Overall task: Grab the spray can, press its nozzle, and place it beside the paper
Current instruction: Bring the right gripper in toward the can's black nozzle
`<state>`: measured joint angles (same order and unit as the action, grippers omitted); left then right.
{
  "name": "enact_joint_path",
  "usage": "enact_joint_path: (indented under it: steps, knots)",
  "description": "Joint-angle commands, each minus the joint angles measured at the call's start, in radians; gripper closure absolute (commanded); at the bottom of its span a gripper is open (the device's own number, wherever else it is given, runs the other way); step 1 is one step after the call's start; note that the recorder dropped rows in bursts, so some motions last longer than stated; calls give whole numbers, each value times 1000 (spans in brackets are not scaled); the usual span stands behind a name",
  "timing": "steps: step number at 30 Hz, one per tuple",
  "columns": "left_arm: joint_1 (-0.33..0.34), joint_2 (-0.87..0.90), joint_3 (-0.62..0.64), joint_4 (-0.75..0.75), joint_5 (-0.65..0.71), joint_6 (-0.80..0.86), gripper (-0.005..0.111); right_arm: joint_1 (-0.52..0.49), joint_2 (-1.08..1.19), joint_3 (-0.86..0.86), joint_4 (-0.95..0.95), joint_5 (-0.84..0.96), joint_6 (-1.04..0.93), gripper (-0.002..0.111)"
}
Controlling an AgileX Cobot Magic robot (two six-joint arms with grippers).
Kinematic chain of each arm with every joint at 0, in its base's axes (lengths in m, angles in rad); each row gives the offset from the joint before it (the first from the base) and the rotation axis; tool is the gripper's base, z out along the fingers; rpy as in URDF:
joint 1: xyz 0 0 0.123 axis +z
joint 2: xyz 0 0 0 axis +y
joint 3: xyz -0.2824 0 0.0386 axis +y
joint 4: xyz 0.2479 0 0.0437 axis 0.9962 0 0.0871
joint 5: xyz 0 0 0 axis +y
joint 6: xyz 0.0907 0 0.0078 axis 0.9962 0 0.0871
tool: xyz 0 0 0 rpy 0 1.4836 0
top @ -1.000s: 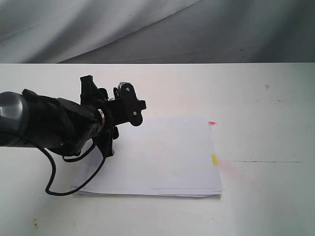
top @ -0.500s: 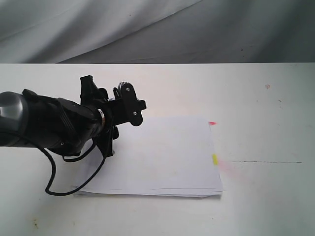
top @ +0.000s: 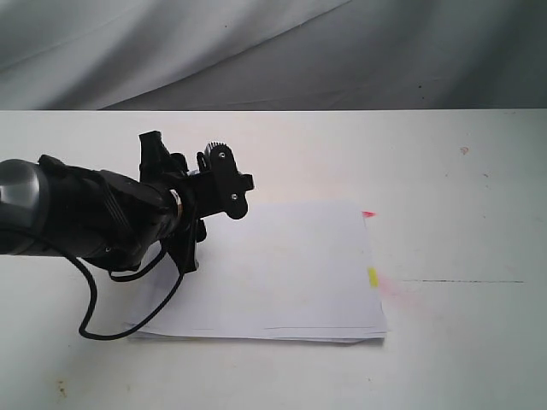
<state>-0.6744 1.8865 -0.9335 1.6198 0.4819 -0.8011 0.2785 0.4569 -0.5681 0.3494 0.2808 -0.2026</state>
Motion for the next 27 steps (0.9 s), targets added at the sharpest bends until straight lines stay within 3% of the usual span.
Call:
enact_joint_path:
  steps: [1, 6, 14, 21, 27]
  knots:
    - [-5, -8, -3, 3, 11, -9, 107, 2, 288, -219, -16, 97, -98, 108]
    - [-5, -8, -3, 0, 11, -9, 107, 2, 606, -495, 18, 289, -207, 108]
    - [-5, -8, -3, -7, 11, -9, 107, -9, 979, -757, 281, 465, -544, 108]
    - [-5, -8, -3, -18, 11, -9, 107, -185, 1209, -813, 723, 729, -906, 108]
    - [-5, -8, -3, -18, 3, -9, 107, -241, 1384, -813, 775, 901, -1118, 108]
